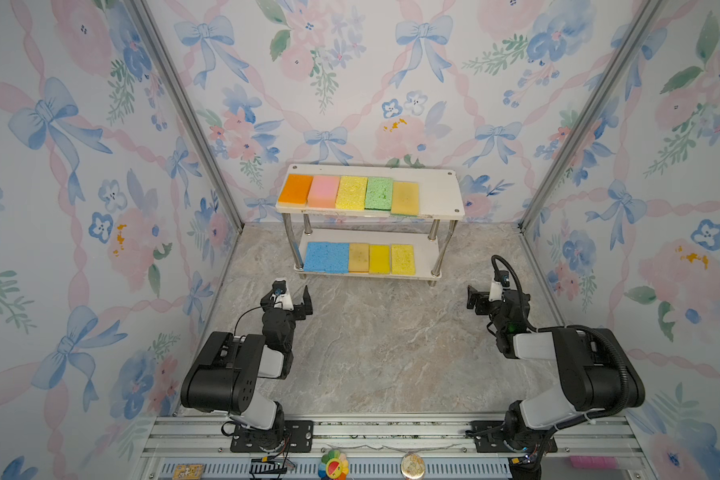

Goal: Place and organize the cleaning sponges onto the shelf

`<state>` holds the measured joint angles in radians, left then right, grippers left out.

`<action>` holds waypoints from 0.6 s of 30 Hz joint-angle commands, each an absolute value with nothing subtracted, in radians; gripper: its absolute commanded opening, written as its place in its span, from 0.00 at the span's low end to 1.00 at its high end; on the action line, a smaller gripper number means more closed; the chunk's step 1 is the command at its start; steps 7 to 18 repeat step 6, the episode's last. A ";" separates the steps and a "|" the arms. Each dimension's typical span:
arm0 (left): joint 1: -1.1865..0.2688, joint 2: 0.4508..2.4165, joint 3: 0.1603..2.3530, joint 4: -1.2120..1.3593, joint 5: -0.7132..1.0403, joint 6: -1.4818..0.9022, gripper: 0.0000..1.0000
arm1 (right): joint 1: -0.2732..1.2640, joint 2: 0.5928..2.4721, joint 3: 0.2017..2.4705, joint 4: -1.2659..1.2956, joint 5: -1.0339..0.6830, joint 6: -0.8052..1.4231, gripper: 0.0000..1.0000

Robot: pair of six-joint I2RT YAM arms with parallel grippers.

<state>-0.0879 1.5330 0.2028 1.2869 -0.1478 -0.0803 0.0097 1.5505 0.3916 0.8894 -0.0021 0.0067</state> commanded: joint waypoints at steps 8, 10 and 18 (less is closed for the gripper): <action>-0.092 1.537 0.193 1.317 -0.155 -0.063 0.98 | 0.017 1.546 0.398 0.890 0.012 0.008 0.97; -0.092 1.537 0.193 1.317 -0.155 -0.063 0.98 | 0.017 1.546 0.398 0.890 0.012 0.008 0.97; -0.092 1.537 0.193 1.317 -0.155 -0.063 0.98 | 0.017 1.546 0.398 0.890 0.012 0.008 0.97</action>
